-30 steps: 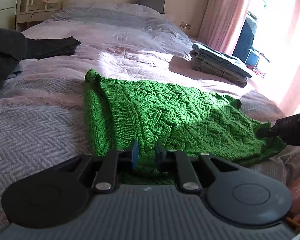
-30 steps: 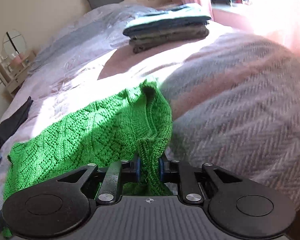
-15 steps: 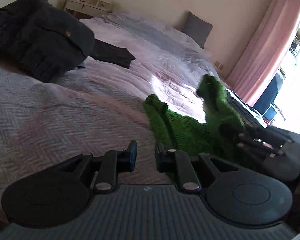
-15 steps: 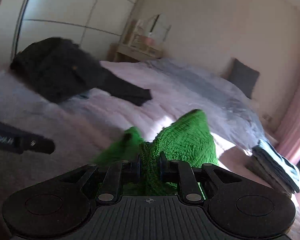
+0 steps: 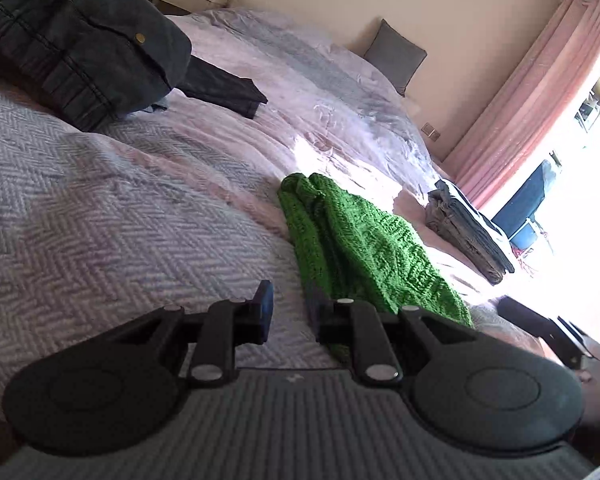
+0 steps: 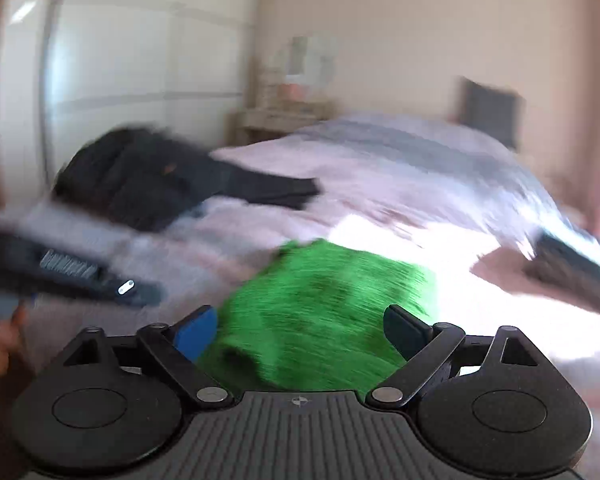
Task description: Fold clothes
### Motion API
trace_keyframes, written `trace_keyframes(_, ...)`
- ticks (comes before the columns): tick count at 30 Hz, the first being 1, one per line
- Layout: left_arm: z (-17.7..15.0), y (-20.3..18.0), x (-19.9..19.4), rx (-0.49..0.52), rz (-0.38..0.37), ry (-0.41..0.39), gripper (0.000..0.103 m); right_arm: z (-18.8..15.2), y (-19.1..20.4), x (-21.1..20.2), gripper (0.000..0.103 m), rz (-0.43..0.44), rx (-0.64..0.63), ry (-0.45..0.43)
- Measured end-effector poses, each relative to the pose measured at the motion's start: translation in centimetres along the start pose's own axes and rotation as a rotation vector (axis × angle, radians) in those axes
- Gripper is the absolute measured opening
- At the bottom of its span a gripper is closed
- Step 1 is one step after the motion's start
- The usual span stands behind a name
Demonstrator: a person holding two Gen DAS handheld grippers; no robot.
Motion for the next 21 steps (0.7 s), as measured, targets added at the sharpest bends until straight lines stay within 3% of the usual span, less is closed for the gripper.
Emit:
trace_keyframes(2, -0.1, -0.1, -0.1, -0.003, -0.001, 0.0, 0.015, -0.1, -4.6, -1.2, 0.091, -0.009, 0.259, 0.013)
trace_keyframes(4, -0.1, 0.0, -0.1, -0.018, 0.0, 0.004, 0.015, -1.5, -9.5, -0.5, 0.091, 0.053, 0.585, 0.065)
trace_keyframes(8, 0.0, -0.1, -0.2, -0.037, 0.006, 0.005, 0.015, -5.9, -15.5, 3.4, 0.077, 0.28, 1.201, 0.164)
trace_keyframes(10, 0.0, -0.1, -0.1, -0.044, 0.011, 0.009, 0.015, -6.9, -16.4, 5.8, 0.075, 0.342, 1.334, 0.202)
trace_keyframes(11, 0.1, -0.2, 0.0, -0.048, 0.014, 0.012, 0.015, -6.9, -16.5, 7.2, 0.075, 0.356, 1.354, 0.23)
trace_keyframes(12, 0.2, -0.3, 0.1, -0.049, 0.016, 0.014, 0.015, -6.8, -16.5, 8.2, 0.065, 0.363, 1.36, 0.243)
trace_keyframes(13, 0.2, -0.4, 0.2, -0.05, 0.018, 0.017, 0.015, -6.7, -16.4, 9.3, 0.047, 0.369, 1.363, 0.258)
trace_keyframes(15, 0.3, -0.7, 0.4, -0.05, 0.025, 0.02, 0.015, -6.2, -16.7, 10.6, 0.032, 0.374, 1.317, 0.305)
trace_keyframes(17, 0.5, -1.1, 0.4, -0.041, 0.028, 0.018, 0.015, -4.6, -17.3, 10.8, 0.026, 0.381, 1.176, 0.331)
trace_keyframes(21, 0.7, -2.1, 1.0, -0.008, 0.036, 0.031, 0.015, 0.8, -20.0, 11.1, 0.023, 0.357, 0.76, 0.394)
Point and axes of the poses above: each gripper's, at about its wrist camera, not at the fingertips, and x roughly the way its jaws point, y to its left, z to its top, the point moved 3 cm from there along x, roughly the way its jaws point, and after that the axes turned 1 degree about y, right-handed, at the moved point
